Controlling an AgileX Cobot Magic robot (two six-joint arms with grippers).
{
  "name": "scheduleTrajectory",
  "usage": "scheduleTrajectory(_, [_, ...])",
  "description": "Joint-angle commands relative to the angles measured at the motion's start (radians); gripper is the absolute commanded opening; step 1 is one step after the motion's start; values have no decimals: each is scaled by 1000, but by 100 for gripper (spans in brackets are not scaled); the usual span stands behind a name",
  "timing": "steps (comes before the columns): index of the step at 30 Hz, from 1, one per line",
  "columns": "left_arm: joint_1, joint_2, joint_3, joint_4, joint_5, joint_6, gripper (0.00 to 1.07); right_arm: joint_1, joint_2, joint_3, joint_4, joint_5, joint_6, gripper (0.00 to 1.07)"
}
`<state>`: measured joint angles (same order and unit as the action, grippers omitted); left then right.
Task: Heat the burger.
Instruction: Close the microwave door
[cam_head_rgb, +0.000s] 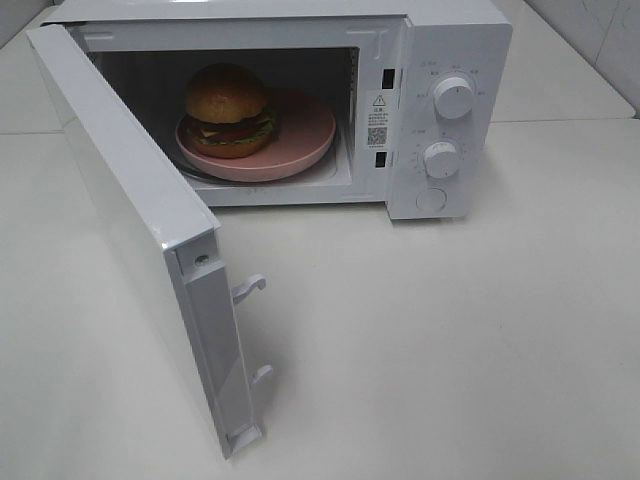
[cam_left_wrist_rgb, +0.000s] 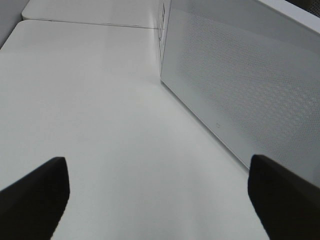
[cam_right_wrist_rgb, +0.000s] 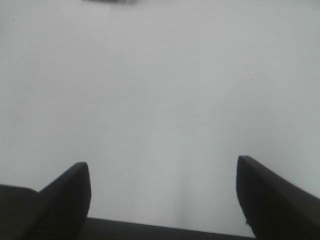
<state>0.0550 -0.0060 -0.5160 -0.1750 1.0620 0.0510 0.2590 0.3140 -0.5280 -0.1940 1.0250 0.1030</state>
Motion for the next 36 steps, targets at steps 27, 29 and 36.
scheduleTrajectory(27, [-1, -14, 1, -5, 6, 0, 88, -167, -347, 36, 26, -60, 33, 75])
scheduleTrajectory(29, [-1, -14, 1, -5, 6, 0, 88, -167, -347, 36, 26, -60, 33, 74])
scheduleTrajectory(36, [-1, -14, 1, -5, 6, 0, 88, -167, -347, 36, 26, -60, 33, 72])
